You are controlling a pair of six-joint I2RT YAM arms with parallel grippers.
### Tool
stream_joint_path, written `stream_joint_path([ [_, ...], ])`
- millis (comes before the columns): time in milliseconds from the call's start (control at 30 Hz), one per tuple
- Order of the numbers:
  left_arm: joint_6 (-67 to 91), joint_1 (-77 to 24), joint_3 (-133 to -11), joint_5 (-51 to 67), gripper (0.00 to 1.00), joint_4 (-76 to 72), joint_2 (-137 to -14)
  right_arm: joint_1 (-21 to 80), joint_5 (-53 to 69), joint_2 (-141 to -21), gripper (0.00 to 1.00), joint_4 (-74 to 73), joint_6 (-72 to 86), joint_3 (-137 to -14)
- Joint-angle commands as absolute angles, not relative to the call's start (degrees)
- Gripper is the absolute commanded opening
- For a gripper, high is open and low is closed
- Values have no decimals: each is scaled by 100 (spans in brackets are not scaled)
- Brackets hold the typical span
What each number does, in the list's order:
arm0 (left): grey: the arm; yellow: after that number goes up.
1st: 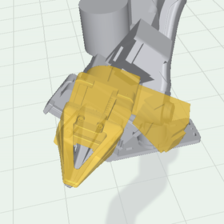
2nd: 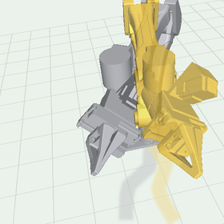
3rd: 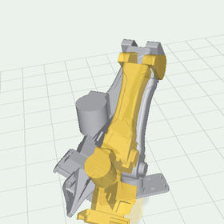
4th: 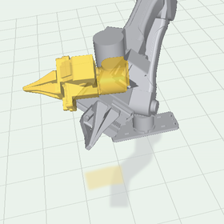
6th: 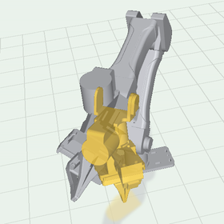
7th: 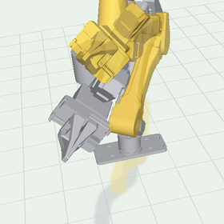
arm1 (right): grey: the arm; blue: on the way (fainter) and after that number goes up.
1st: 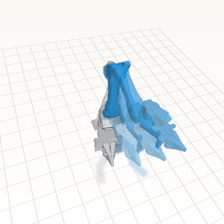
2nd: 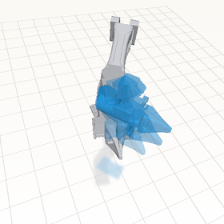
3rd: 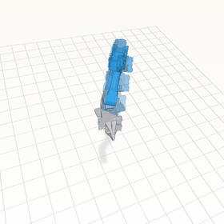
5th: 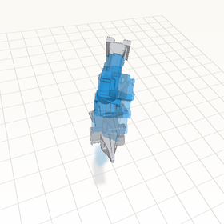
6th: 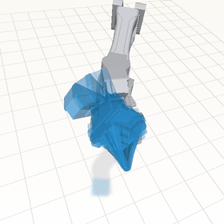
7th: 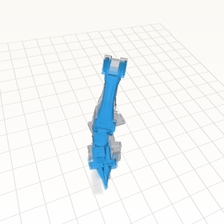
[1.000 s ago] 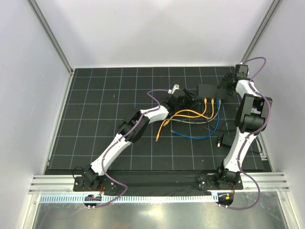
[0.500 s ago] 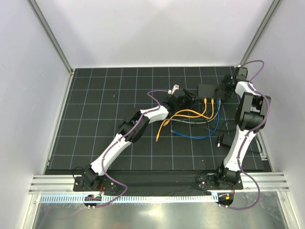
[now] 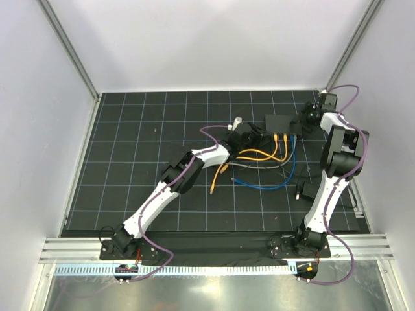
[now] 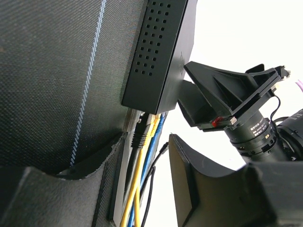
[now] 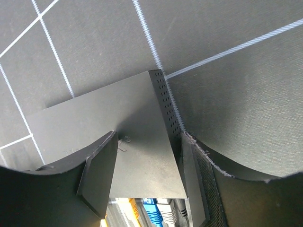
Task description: Pull the plug from the switch port
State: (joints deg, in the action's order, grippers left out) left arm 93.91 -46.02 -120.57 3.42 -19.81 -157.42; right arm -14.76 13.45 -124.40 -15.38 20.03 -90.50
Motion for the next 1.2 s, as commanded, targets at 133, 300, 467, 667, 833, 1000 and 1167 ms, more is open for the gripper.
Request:
stream_joint_path([
  [133,9431,-4597,-11742,53,42,-1854,-15627,-1362,1600,-12120,60,-1863,2048,-8719],
  [300,9439,-4553,-11611,-113,41,-1881,-15539,-1371,1538,-11997,59,-1960,2039,-8614],
  [467,9500,-4544,-11532,-176,38,-1924,-15504,-1362,1608,-11927,59,-1960,2048,-8561],
  [667,9545,-4509,-11444,-71,38,-2065,-15504,-1362,1240,-11839,61,-2021,1995,-8569],
  [833,9492,-4483,-11083,-44,41,-2048,-15293,-1362,1028,-11848,63,-2162,1916,-8807],
  [1000,9457,-4439,-10978,-18,40,-1960,-15249,-1362,941,-11795,63,-2153,1934,-8807],
  [1167,8887,-4412,-10995,-18,41,-1873,-15170,-1362,844,-11576,63,-1978,1951,-8640],
])
